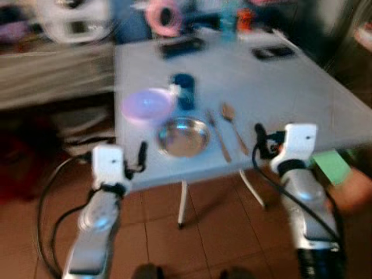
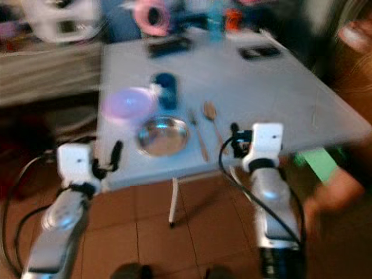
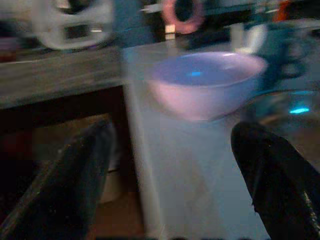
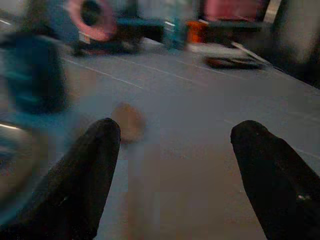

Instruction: Setting the table

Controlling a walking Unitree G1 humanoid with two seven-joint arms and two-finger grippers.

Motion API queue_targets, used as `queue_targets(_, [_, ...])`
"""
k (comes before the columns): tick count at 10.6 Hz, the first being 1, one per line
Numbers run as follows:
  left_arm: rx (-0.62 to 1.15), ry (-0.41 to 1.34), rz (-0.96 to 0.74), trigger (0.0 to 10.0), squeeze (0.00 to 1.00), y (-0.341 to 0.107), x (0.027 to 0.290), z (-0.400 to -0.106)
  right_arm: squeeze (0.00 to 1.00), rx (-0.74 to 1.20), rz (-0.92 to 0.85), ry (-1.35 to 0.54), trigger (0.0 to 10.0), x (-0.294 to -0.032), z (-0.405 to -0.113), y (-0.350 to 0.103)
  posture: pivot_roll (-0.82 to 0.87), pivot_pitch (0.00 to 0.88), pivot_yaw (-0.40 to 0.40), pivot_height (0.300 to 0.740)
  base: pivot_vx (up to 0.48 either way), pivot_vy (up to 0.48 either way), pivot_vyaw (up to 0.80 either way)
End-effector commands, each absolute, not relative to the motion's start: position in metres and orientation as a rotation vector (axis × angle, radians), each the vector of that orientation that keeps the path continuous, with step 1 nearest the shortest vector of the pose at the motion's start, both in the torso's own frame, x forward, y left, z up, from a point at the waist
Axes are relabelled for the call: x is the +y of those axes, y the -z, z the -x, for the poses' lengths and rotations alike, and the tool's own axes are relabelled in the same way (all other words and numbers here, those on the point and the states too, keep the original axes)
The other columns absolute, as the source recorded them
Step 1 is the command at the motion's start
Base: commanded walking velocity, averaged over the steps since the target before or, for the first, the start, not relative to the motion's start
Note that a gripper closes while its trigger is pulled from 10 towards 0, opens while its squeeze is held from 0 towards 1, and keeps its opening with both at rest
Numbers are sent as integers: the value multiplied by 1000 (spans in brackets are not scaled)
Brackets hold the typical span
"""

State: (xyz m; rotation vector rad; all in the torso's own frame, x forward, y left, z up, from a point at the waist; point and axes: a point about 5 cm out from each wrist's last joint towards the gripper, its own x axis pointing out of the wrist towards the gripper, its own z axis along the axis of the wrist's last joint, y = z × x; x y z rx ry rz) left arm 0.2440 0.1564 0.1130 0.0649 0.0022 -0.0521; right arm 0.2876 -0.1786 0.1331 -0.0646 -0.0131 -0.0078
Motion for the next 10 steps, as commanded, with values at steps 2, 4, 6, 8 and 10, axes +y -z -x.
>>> queue_targets(2, [0,21,-96,10000,0,-114,161,-243,0,7,58,-9,10000,-173,-288,-129,-16,45,58,740,0,0,0])
queue_targets(4, [-5,10,-106,10000,0,-116,163,-245,0,-4,78,-30,10000,-173,-293,-133,-11,60,56,740,0,0,394])
queue_targets(6, [-3,14,-103,10000,0,-116,163,-244,0,4,70,-28,10000,-173,-292,-131,-7,63,54,740,0,0,753])
queue_targets(8, [6,25,-100,10000,0,-114,161,-241,0,18,57,-29,10000,-174,-292,-129,-9,69,58,740,0,0,209])
queue_targets(10, [7,41,-94,10000,0,-114,159,-241,0,36,52,-24,10000,-177,-293,-126,-11,75,59,740,0,0,0])
